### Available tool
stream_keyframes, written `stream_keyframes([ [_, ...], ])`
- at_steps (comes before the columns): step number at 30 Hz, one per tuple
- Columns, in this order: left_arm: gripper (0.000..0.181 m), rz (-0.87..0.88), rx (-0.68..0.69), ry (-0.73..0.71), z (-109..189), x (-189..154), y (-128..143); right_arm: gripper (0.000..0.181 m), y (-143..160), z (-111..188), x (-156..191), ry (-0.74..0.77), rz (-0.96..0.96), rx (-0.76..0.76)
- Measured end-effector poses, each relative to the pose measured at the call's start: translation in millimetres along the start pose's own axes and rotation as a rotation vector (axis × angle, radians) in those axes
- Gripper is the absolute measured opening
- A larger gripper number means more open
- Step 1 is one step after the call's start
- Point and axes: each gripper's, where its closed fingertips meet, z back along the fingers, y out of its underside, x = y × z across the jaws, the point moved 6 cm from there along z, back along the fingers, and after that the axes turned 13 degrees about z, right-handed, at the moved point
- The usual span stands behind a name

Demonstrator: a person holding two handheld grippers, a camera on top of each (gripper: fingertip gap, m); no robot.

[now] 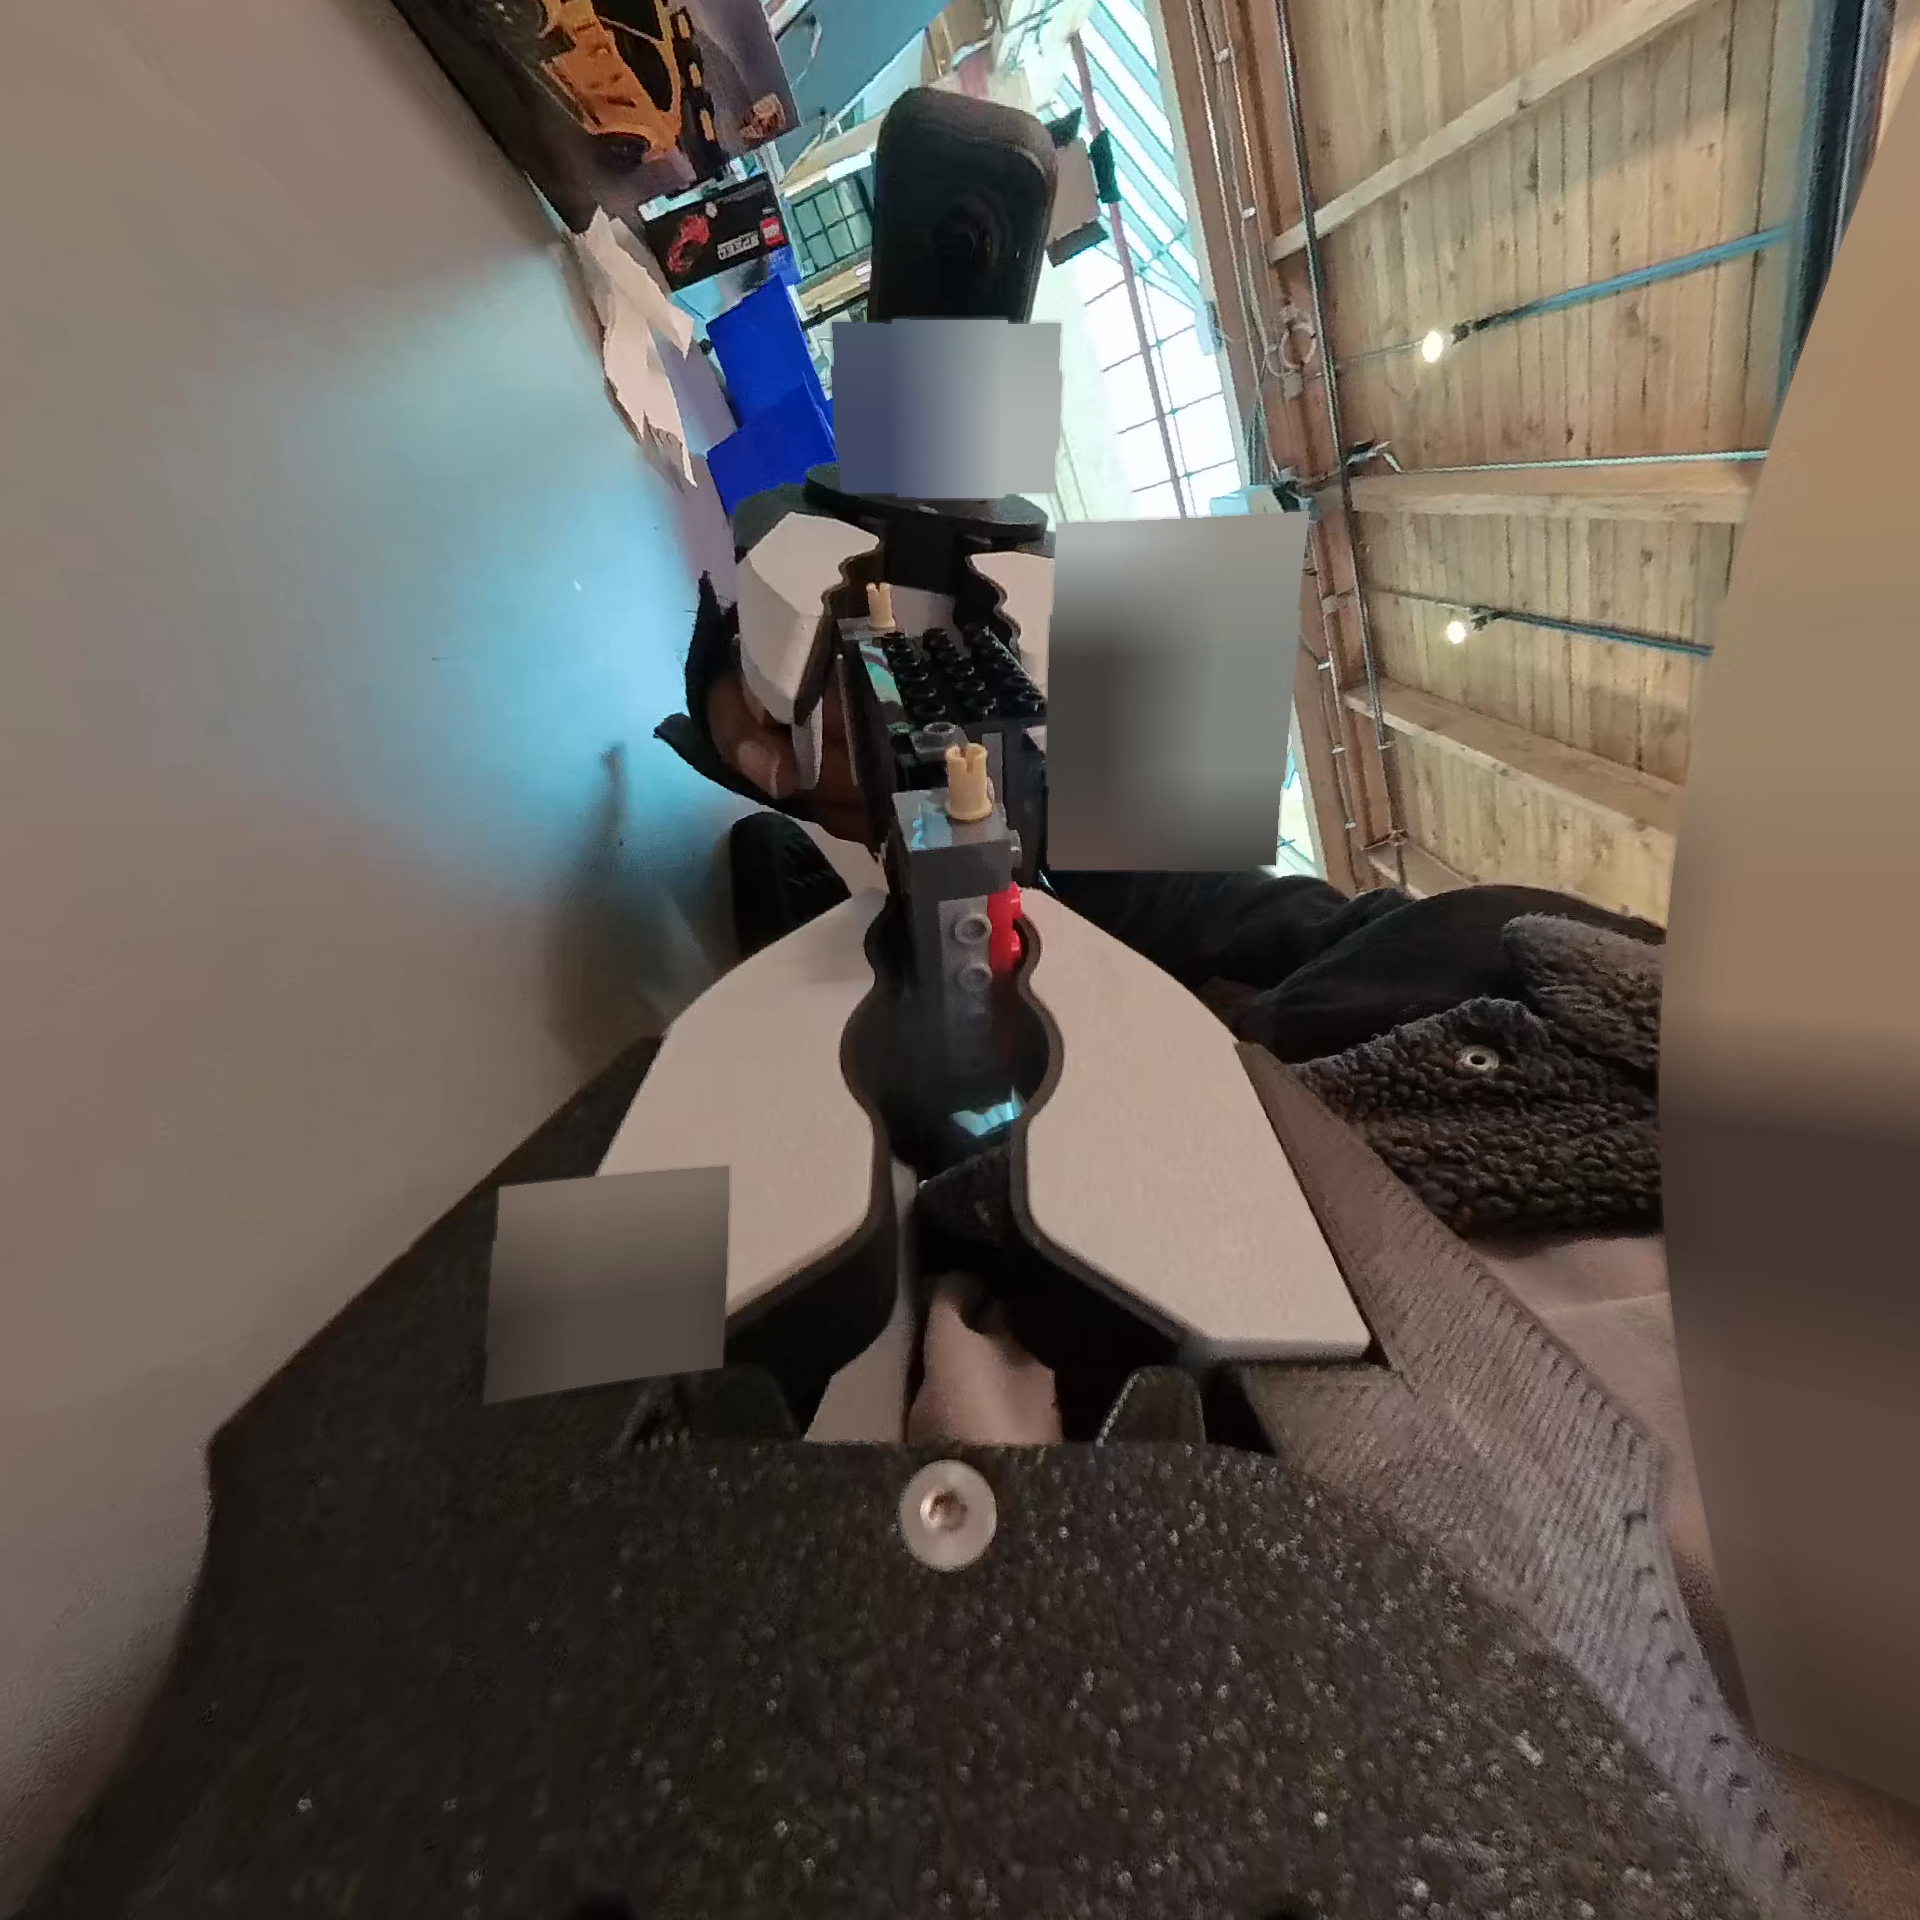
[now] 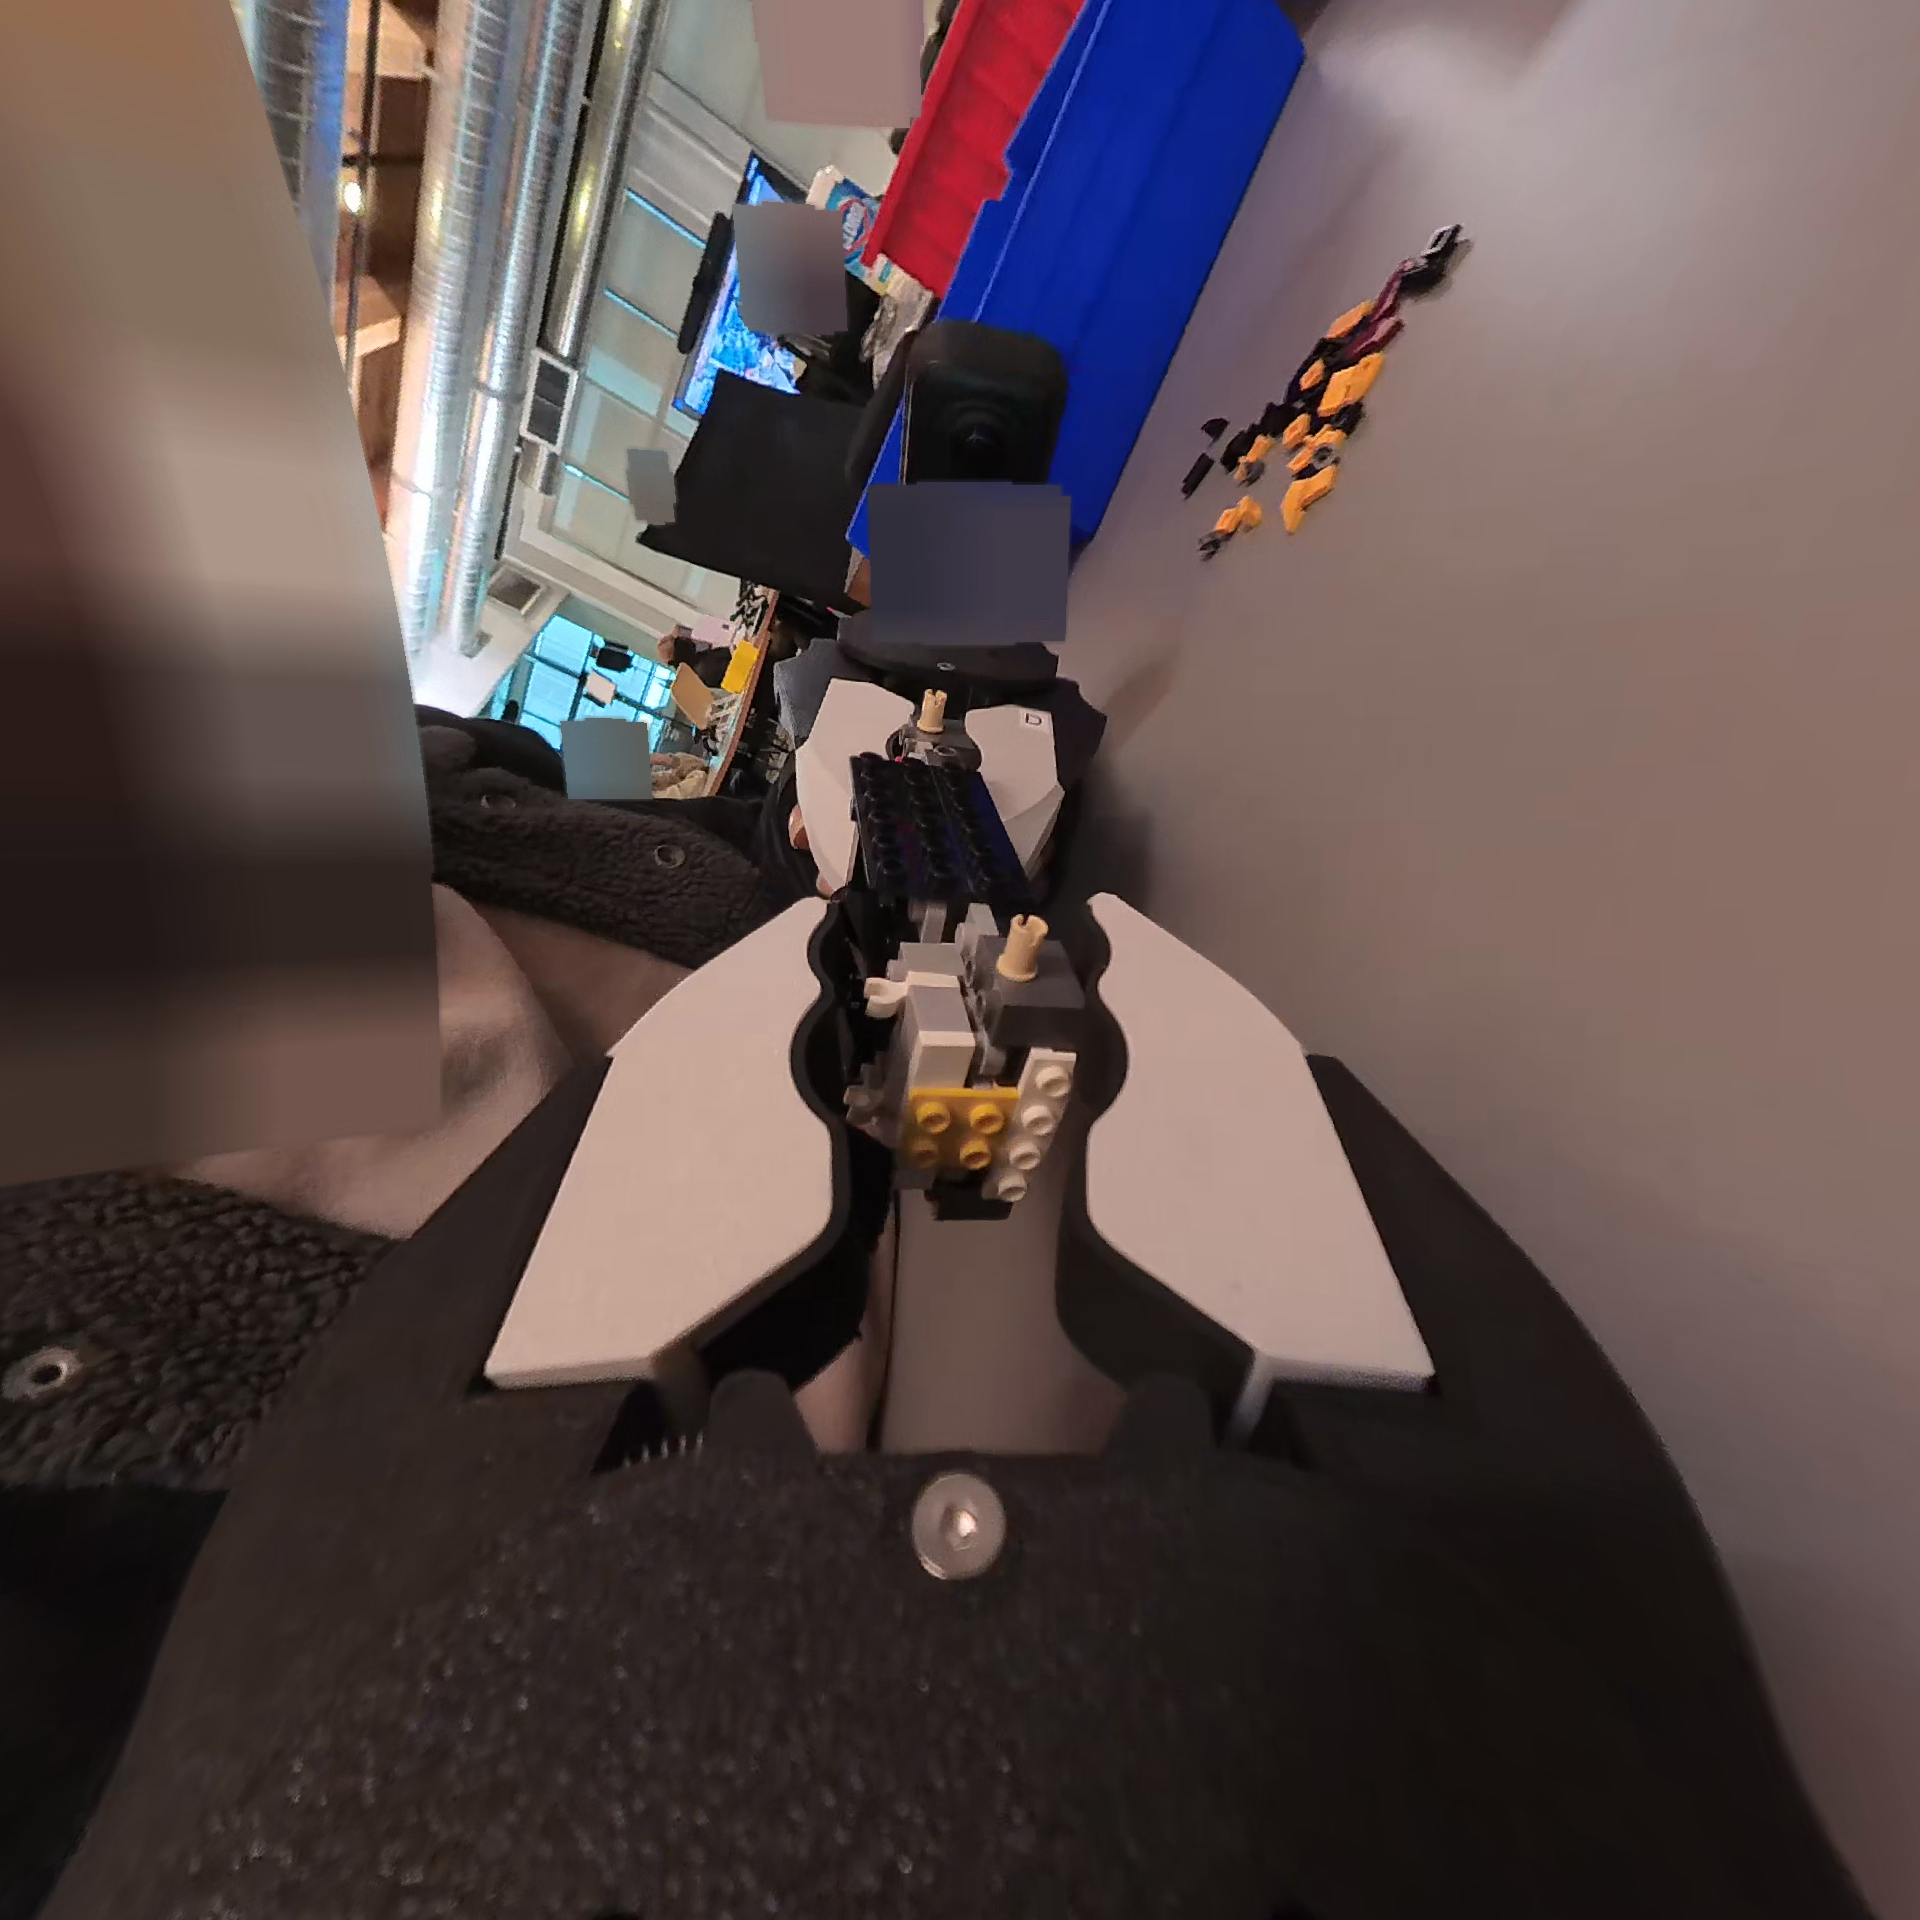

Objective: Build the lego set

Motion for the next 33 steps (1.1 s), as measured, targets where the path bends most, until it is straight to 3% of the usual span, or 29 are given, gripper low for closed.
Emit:
stream_keyframes([
  [21,0.018,-0.474,0.192,-0.170,-10.4,-13.4,22.4,0.041,12.5,6.0,23.3,-0.058,0.267,0.184],
  [33,0.018,-0.579,0.255,-0.174,-12.7,-16.4,31.0,0.036,20.7,8.4,31.6,-0.123,0.284,0.112],
])
